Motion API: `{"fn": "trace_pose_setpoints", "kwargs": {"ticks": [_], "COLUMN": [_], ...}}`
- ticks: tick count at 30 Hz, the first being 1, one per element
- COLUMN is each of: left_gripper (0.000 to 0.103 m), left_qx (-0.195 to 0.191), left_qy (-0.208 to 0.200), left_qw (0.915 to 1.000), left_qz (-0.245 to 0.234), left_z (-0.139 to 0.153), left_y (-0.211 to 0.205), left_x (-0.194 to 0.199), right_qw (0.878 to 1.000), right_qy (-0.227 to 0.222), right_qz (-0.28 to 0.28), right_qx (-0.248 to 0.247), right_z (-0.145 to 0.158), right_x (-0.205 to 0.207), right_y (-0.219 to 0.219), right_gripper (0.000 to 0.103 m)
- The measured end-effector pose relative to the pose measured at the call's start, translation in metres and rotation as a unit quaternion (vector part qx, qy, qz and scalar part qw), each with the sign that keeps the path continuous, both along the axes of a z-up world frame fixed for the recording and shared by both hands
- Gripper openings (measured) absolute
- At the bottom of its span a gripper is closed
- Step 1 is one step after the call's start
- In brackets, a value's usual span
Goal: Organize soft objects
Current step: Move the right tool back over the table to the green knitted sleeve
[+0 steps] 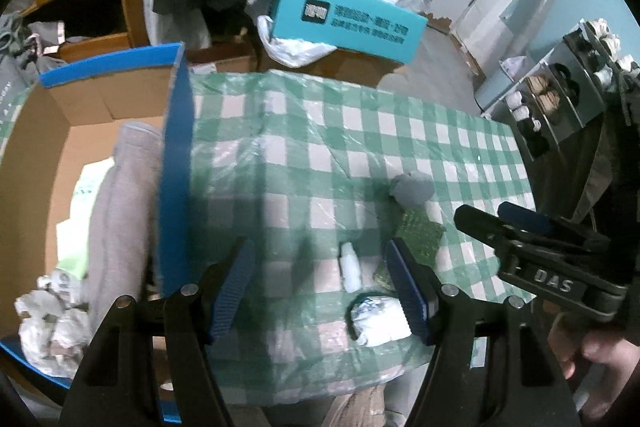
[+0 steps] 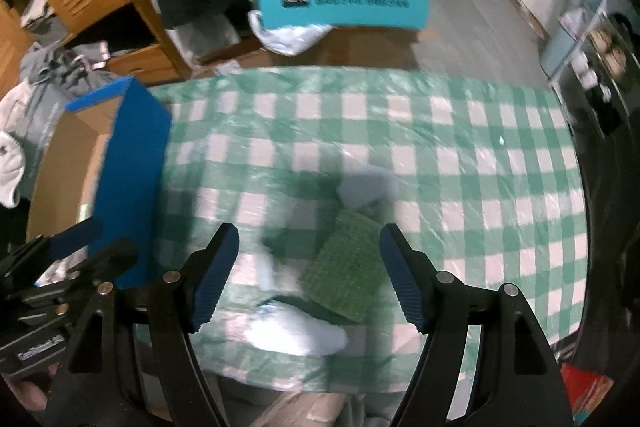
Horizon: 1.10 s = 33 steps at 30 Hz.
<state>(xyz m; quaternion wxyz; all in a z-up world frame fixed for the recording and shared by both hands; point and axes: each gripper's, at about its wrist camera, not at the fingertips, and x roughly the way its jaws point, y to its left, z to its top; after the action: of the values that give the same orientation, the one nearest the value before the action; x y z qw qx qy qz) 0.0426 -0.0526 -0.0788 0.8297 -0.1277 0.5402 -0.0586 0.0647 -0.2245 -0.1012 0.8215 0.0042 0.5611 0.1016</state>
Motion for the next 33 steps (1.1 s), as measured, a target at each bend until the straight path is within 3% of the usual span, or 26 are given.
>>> {"fn": "trace_pose_setpoints", "kwargs": {"ticks": [11,22,33], "left_gripper": [0.070,0.070,0.070], "left_qx": [0.018,-0.001,-0.001], "left_qy": [0.029,0.073,0.095], "left_qw": [0.9992,0.9973,0.9955], "left_qz": [-0.020,-0.002,-0.005], "left_z": [-0.034,-0.074,-0.092], "left_y": [-0.028,-0.028,-0.034], "left_x": [0.011,0.020,0.022], "right_qw": [0.999,0.997,0.996], "right_qy": [0.041,0.070,0.087], "right_qz": [-0.023,-0.021,-0.003], "right_qx": [0.010,0.001,-0.018], "right_z": [-0.044,-0.083,-0.108], "right_x": [0.004,0.006,0.005], "right_y": [-0.022,-0.020,-0.017], "right_gripper": [0.072,0.072,0.072]}}
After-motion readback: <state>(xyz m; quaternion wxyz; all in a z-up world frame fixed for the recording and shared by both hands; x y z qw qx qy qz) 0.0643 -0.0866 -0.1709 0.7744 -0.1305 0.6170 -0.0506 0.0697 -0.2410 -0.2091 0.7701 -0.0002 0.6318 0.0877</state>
